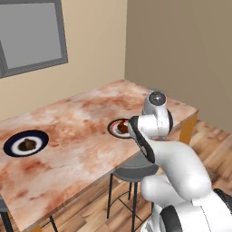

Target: Take the chicken drumsticks from the pan and place one on each plate on the dining counter.

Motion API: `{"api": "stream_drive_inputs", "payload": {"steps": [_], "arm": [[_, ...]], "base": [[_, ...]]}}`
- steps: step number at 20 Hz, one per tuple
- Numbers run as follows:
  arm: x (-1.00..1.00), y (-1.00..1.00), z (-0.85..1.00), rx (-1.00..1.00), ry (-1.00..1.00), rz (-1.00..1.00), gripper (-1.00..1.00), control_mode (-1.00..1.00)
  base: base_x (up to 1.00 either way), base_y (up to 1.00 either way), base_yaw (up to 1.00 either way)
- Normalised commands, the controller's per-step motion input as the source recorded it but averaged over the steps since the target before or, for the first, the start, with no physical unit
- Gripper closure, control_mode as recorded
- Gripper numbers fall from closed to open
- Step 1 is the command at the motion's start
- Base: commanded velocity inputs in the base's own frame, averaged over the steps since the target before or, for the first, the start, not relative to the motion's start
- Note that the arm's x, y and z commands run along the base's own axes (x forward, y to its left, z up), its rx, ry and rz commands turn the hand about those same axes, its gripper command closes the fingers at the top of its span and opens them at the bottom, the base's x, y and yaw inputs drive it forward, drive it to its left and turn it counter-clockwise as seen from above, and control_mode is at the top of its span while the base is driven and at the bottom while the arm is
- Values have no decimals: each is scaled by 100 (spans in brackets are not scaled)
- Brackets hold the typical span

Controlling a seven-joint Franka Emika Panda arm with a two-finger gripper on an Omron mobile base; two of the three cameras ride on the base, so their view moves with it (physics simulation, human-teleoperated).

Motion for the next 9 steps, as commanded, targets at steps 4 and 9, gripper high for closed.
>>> {"api": "stream_drive_inputs", "payload": {"steps": [4, 9], "arm": [[-100, -4, 100, -41, 14, 0, -100, -100], [-100, -19, 100, -17, 2, 0, -100, -100]], "base": [[0, 0, 0], [0, 0, 0]]}}
